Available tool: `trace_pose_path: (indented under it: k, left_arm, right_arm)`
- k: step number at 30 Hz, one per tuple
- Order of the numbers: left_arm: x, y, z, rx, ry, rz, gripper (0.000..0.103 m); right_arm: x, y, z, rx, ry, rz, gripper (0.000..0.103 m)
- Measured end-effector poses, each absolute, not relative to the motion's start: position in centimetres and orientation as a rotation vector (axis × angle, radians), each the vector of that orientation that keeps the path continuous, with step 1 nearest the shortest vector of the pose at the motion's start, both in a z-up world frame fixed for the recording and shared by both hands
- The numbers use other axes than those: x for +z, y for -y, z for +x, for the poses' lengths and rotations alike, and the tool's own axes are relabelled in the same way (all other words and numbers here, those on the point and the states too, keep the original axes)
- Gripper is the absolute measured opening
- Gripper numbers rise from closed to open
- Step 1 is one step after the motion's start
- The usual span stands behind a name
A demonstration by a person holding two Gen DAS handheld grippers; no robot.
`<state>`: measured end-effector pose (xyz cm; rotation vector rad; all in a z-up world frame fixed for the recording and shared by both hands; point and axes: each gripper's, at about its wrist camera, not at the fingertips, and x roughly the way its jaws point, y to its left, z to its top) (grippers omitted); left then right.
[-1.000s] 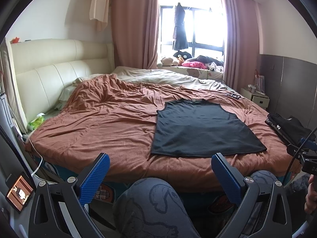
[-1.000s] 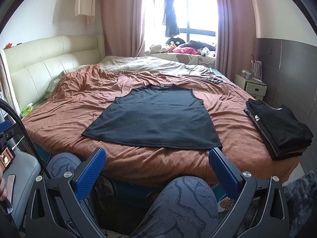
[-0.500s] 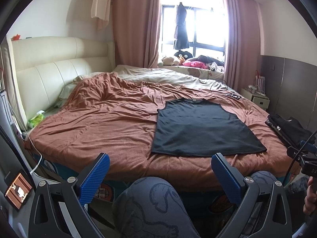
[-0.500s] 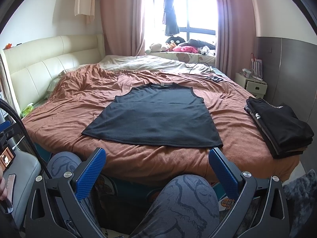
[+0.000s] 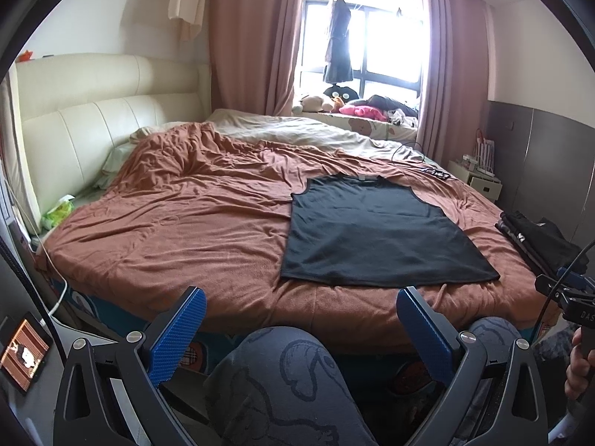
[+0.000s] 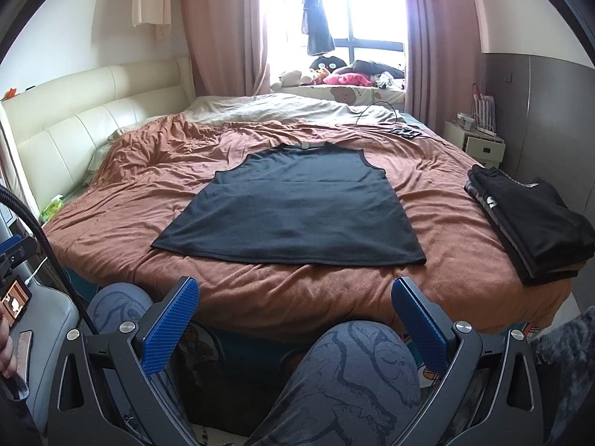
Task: Fold small clothes
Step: 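Move both open grippers down toward the hem of the black top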
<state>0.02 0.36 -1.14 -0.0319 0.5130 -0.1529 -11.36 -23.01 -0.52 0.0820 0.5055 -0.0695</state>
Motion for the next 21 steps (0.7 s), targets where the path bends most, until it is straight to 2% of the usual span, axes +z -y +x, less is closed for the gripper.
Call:
trace_pose_path:
  k: [21]
  left_arm:
    - [-3.7,-0.4,8.5,-0.147,-0.623,-0.125,0.103]
  right_arm:
    - [-1.6,25.6,-5.4,-0.144,-0.592,0.123,0.103]
